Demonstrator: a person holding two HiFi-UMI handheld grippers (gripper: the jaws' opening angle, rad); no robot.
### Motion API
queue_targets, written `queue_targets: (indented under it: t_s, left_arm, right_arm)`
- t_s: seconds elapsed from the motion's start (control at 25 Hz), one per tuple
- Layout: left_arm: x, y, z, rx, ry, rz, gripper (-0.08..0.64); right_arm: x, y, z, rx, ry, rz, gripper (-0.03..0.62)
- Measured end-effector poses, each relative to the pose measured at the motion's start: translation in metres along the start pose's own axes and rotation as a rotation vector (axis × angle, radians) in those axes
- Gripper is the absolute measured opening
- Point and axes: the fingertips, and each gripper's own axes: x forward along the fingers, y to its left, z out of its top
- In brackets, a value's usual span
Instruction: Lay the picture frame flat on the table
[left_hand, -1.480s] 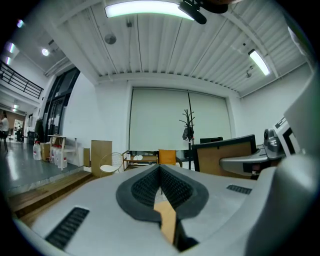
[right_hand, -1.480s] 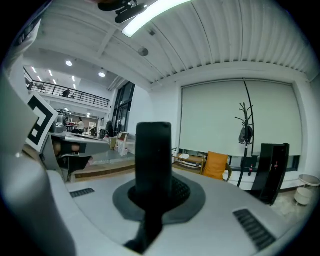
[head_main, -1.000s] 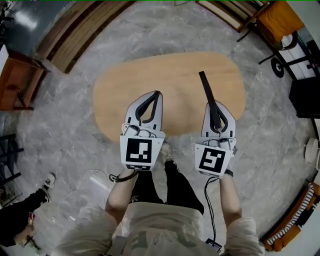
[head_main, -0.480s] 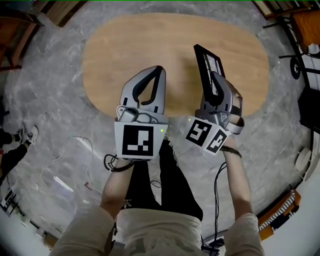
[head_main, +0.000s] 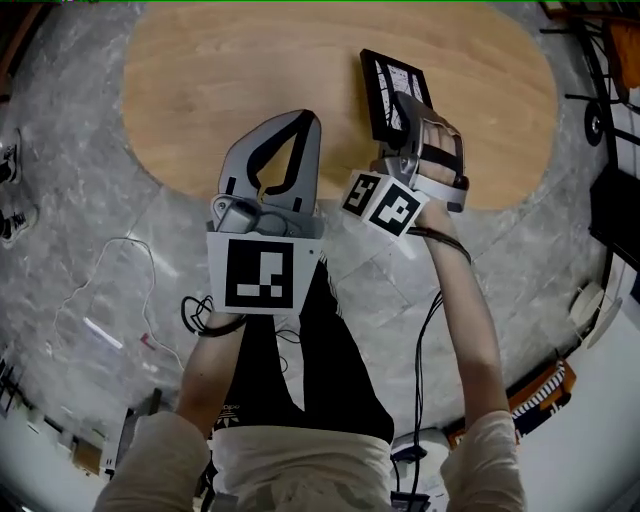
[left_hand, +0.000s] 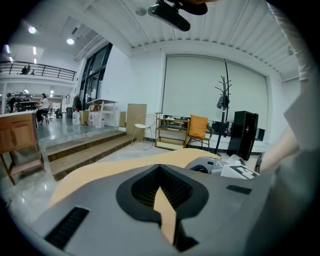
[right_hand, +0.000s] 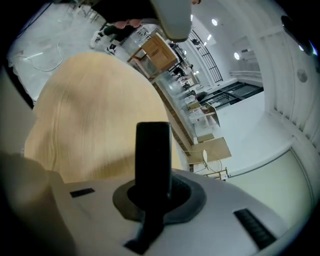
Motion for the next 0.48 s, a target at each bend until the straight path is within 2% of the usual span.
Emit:
queue_targets:
  t_s: [0.16, 0.48]
  left_arm:
    - [-0.004, -0.001, -0.013, -0.003, 0.021, 0.000, 0.009]
    - [-0.005, -0.001, -0.016, 0.005, 0.034, 0.006, 0.009]
  right_arm:
    - [0.009, 0.021, -0.004, -0.070, 0.018, 0.004, 0.015]
    - [0.023, 0.034, -0.011, -0.131, 0.050, 0.000, 0.015]
